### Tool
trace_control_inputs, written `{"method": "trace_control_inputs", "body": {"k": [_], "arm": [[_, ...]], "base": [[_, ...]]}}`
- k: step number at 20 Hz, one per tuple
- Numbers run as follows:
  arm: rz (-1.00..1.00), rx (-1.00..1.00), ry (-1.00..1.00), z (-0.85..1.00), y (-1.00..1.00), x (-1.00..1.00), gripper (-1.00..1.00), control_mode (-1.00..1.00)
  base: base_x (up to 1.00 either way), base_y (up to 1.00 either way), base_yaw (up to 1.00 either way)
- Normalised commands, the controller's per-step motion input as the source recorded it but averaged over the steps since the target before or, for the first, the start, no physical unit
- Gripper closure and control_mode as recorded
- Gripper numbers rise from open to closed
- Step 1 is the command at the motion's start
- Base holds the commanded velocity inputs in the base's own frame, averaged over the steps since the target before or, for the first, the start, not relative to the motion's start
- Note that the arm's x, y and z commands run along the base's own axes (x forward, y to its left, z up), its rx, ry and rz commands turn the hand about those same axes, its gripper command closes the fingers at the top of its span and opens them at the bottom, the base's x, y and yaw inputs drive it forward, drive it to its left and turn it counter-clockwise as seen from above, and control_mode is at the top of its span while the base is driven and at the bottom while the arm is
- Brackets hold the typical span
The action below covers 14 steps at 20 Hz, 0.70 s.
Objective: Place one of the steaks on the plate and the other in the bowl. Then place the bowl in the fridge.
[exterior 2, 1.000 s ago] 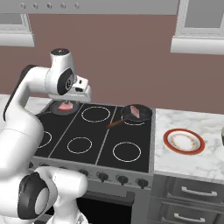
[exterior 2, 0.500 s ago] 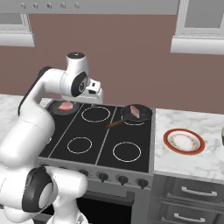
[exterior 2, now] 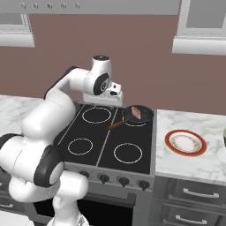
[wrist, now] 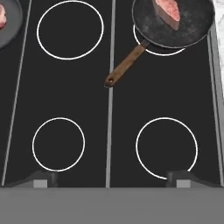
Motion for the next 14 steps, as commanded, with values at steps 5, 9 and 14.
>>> {"method": "trace_control_inputs", "body": {"k": [5,9,14], "arm": [[-0.01,0.0,0.02,-0.05,-0.34,0.44,-1.0,-1.0],[0.0,-0.01,0.0,-0.18,-0.5,0.45,-1.0,-1.0],[0.0,-0.08,0.02,-0.3,-0.3,0.44,-1.0,-1.0]], "base": [[0.0,0.0,0.0],[0.0,0.0,0.0],[0.0,0.0,0.0]]}}
